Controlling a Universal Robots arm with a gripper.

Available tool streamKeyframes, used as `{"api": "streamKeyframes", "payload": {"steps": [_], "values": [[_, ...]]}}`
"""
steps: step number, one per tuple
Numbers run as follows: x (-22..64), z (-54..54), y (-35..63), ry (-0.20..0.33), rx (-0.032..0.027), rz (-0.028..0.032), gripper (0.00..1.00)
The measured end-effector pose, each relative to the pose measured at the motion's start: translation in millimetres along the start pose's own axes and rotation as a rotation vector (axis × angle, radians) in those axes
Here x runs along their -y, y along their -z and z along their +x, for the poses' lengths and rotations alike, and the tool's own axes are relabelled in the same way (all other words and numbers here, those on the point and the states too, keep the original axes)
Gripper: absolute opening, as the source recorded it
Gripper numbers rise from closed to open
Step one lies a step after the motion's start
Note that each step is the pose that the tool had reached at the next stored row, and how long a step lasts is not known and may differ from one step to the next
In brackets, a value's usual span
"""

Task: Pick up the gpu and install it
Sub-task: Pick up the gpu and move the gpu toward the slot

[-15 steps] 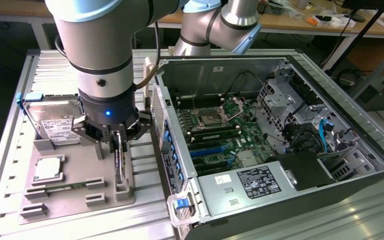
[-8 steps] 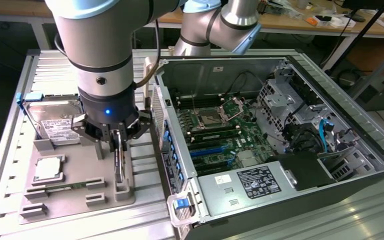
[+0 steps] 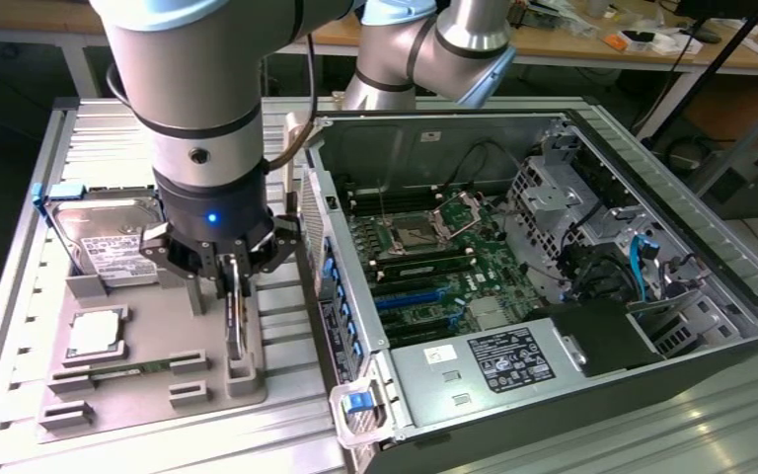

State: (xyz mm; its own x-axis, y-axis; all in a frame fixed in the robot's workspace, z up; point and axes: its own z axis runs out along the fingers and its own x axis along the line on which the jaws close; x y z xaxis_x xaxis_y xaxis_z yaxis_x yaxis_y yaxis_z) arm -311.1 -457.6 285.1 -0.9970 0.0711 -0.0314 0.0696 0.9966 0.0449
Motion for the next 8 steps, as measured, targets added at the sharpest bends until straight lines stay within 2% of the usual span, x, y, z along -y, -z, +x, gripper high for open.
{"api": "streamKeyframes", "payload": {"steps": [8], "values": [[-0.2,-0.1,4.8,0.0,0.0,0.0,0.27]]}}
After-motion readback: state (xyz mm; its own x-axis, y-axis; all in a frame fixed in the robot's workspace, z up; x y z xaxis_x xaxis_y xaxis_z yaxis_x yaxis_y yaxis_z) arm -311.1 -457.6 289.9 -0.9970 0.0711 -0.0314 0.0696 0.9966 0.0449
